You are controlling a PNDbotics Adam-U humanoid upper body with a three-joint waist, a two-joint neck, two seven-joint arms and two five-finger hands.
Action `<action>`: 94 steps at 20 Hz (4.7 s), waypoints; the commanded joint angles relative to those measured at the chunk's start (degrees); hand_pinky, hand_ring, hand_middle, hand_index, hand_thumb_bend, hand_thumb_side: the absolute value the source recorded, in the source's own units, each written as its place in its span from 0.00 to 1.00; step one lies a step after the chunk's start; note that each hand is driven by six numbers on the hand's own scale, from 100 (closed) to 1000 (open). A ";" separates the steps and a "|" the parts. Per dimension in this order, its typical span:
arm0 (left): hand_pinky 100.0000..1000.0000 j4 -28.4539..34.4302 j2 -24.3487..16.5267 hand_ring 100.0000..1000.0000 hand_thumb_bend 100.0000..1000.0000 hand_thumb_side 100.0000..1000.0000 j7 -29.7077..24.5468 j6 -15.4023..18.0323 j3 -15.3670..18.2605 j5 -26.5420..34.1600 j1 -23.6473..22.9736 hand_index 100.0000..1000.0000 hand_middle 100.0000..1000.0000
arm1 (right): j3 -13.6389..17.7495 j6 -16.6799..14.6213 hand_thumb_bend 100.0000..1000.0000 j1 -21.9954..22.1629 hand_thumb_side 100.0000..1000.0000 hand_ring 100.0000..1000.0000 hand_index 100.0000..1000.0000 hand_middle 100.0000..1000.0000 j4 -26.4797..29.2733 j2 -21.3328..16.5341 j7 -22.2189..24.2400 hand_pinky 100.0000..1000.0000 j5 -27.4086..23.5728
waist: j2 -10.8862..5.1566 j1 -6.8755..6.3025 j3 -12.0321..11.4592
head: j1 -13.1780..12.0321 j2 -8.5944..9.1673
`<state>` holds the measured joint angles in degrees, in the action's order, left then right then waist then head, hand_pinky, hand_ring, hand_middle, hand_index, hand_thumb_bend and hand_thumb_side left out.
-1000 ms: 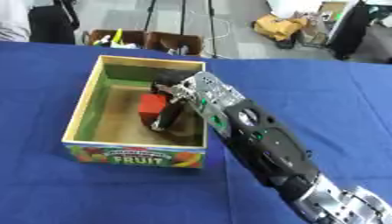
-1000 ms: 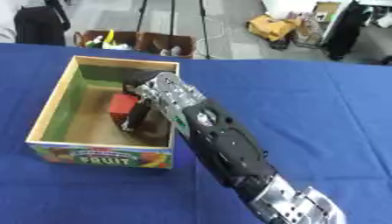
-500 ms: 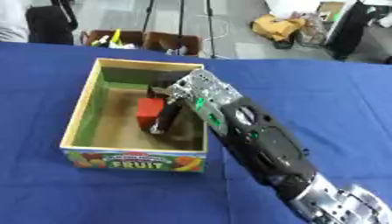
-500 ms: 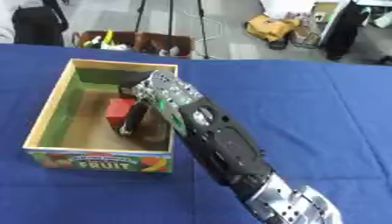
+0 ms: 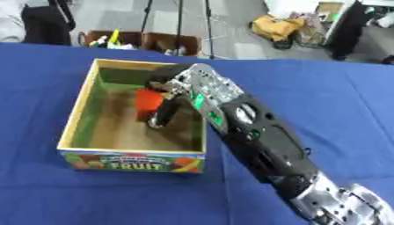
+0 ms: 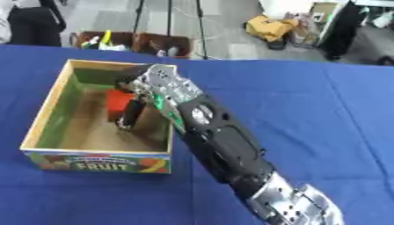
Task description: Pick up objects on the table and place them in the box.
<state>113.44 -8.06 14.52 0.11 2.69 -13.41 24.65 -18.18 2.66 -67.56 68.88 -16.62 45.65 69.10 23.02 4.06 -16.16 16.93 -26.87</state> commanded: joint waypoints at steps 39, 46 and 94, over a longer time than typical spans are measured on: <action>0.52 1.15 -0.69 0.58 0.00 0.87 0.38 -0.30 0.43 -0.27 -0.23 0.61 0.53 | 5.46 12.33 0.00 1.70 0.49 0.69 0.59 0.51 18.06 -9.23 -3.89 0.47 -20.23 | -2.26 -1.23 0.74 | -1.43 0.15; 0.52 1.15 -0.41 0.59 0.00 0.87 0.25 -0.08 0.33 -0.10 0.14 0.61 0.53 | 4.16 11.00 0.00 1.40 0.47 0.69 0.58 0.51 10.31 -5.21 -6.25 0.47 -12.84 | -1.53 -1.10 -0.21 | 0.53 0.93; 0.52 1.15 -0.14 0.58 0.00 0.87 -0.17 -0.31 0.31 0.06 0.47 0.61 0.53 | 3.12 1.83 0.54 2.10 0.56 0.92 0.87 0.86 5.76 -2.59 1.89 0.70 1.21 | -1.44 -1.10 -0.54 | 2.23 1.33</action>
<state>113.44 -8.01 14.31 -0.14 2.75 -13.47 24.73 -15.81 4.36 -64.49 72.55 -17.92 48.01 70.00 22.95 3.38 -16.65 19.06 -25.84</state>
